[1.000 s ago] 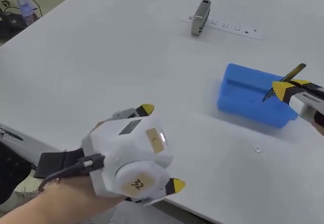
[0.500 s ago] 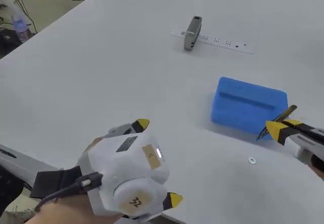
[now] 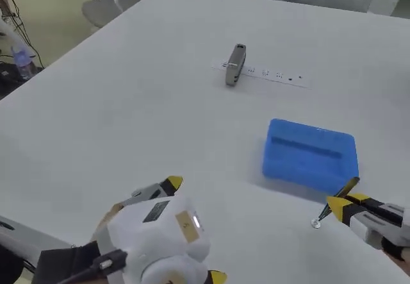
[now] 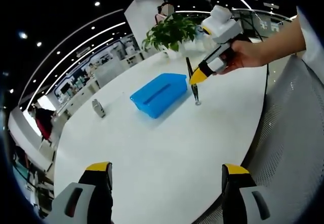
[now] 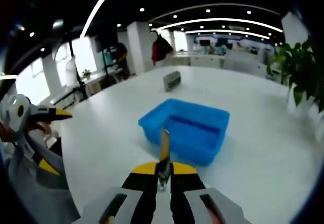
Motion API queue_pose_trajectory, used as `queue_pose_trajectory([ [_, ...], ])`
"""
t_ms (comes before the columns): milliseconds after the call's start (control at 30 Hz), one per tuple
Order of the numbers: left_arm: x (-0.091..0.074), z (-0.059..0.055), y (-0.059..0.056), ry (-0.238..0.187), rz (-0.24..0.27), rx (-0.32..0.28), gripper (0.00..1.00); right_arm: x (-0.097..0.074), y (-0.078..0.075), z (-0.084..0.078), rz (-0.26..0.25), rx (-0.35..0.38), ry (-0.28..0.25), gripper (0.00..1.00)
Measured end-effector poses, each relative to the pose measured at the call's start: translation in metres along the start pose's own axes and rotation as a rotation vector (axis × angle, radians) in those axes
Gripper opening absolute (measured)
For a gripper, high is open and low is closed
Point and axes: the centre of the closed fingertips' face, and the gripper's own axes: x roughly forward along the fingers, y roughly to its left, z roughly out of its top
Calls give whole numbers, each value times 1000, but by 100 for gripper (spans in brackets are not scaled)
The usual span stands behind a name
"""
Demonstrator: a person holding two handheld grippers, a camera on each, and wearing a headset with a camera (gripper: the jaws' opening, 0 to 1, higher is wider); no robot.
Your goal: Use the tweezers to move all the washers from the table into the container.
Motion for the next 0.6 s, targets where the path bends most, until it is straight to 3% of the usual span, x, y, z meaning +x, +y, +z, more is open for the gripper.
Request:
queue_pose_trajectory([
  [600,-1,-1,3,4,18,4,91,6,-8,-2,-7,-6,-28,4],
])
